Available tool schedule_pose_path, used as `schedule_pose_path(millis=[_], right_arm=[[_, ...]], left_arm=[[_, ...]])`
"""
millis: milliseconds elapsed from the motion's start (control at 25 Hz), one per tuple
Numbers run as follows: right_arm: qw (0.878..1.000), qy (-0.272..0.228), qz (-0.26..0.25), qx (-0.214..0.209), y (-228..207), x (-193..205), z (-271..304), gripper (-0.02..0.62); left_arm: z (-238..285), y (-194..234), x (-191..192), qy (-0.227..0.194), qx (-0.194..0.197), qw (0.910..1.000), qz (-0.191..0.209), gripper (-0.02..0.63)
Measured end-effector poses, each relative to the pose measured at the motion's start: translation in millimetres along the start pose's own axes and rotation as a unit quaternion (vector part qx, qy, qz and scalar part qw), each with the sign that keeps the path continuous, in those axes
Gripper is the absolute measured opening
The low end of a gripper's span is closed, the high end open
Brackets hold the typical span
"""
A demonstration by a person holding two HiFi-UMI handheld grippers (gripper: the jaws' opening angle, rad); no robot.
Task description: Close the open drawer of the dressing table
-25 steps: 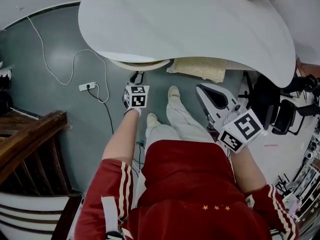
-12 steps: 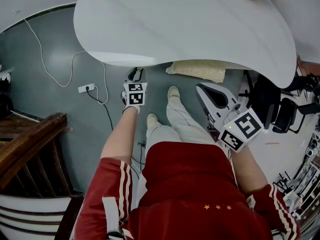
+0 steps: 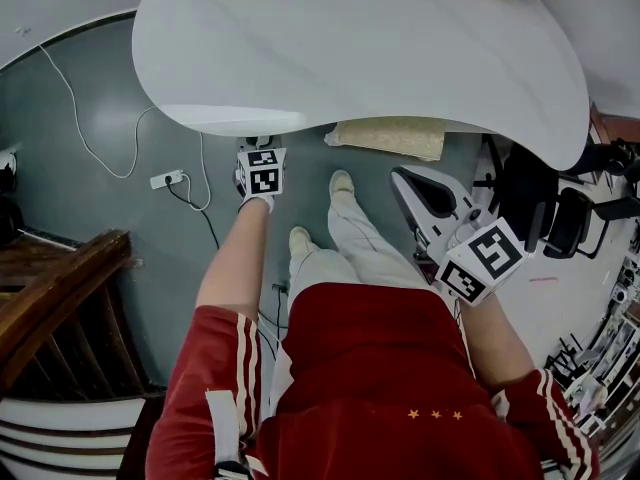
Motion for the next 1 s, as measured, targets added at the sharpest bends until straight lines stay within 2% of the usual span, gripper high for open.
schedule_pose_path(millis=[240, 440, 680, 840, 1000], right_arm=[[1.000, -0.006, 0.010, 0.015, -10, 8, -5, 0.005], [0.999, -0.032, 0.008, 0.031, -18, 20, -2, 0.005], [0.999, -0.029, 0.002, 0.039, -27, 48, 21, 0.005], [0.999, -0.023, 0.019, 0.044, -27, 56, 19, 0.005], [0.998, -0.023, 0.023, 0.048, -23, 56, 6, 0.005]], left_arm=[[13, 4, -13, -0.018, -0.025, 0.9994, -0.019, 0.106], [12, 3, -18, -0.027, -0.042, 0.9985, -0.022, 0.107], [14, 4, -17, -0.033, -0.038, 0.9986, -0.015, 0.108], [12, 5, -20, -0.029, -0.032, 0.9985, -0.034, 0.107], [0, 0, -23, -0.027, -0.033, 0.9980, -0.047, 0.157]])
Point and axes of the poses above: the fingertips, and each gripper's own axes: z forward along the fingers, y to its left, x out of its underside, the point moved 9 cm from there along -z, backward along the fingers, and after that the axes turned 11 degrees about x, right-handed, at the moved point
